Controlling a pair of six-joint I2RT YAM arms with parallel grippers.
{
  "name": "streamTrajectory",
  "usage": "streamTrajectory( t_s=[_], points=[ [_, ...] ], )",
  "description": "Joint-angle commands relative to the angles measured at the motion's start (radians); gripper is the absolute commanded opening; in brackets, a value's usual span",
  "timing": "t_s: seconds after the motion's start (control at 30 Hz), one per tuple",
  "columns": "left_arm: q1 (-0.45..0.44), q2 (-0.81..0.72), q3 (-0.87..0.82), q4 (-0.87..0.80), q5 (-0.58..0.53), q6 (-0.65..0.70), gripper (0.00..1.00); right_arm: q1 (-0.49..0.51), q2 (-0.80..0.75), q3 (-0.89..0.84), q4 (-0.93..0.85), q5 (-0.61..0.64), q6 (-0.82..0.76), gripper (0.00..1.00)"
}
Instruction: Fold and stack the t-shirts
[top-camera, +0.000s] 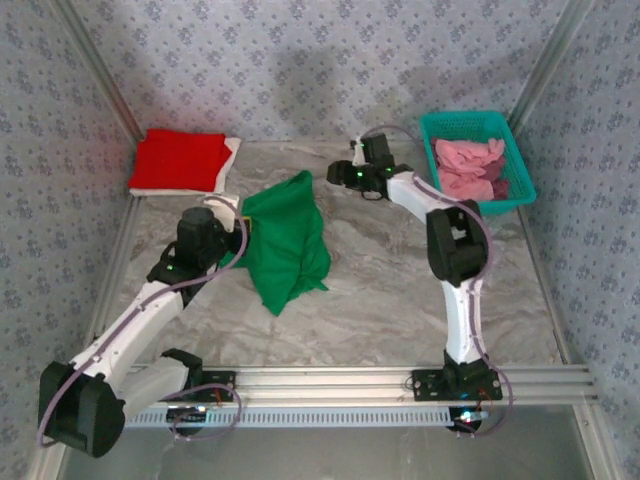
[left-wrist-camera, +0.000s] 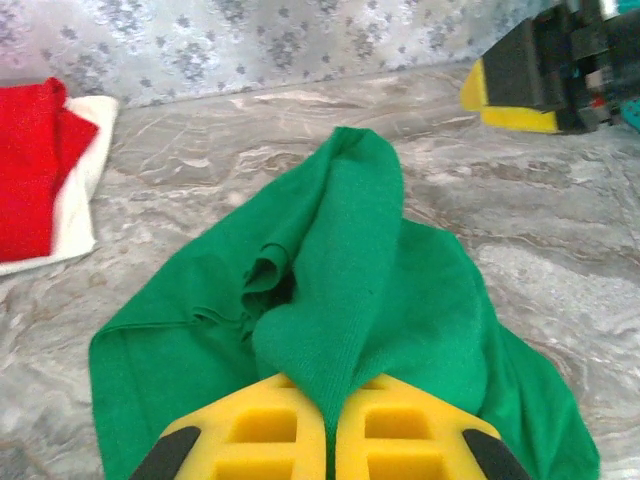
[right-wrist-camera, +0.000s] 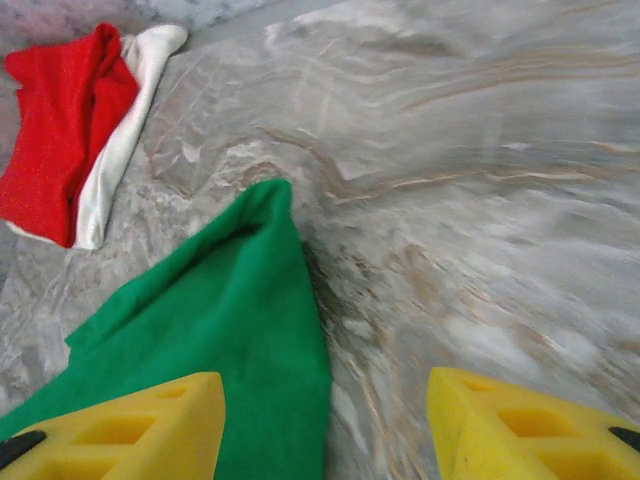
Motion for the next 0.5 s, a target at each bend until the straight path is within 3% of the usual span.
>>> streamTrajectory(
  t_s=[0.0, 0.2, 0.3, 0.37, 0.47],
  points=[
    [0.012, -0.037, -0.035, -0.035, -0.009, -0.003, 0.0, 0.019, 0.158, 0.199, -0.061, -0.133, 0.035, 0.59],
    [0.015, -0.103, -0.07, -0.03, -0.004, -0.03, 0.0, 0.052, 0.402, 0.524, -0.1, -0.24, 0.16, 0.74],
    [0.015, -0.136, -0.096, -0.005, -0.009, -0.044, 0.0, 0.069, 0.504, 0.691, -0.178, -0.282, 0.163, 0.75],
    [0.015, -0.154, -0.099, -0.005, -0.01, -0.051, 0.0, 0.07, 0.544, 0.775, -0.196, -0.34, 0.169, 0.71],
    [0.015, -0.186, -0.11, -0.003, -0.014, -0.056, 0.0, 0.062, 0.544, 0.814, -0.207, -0.353, 0.154, 0.57]
  ],
)
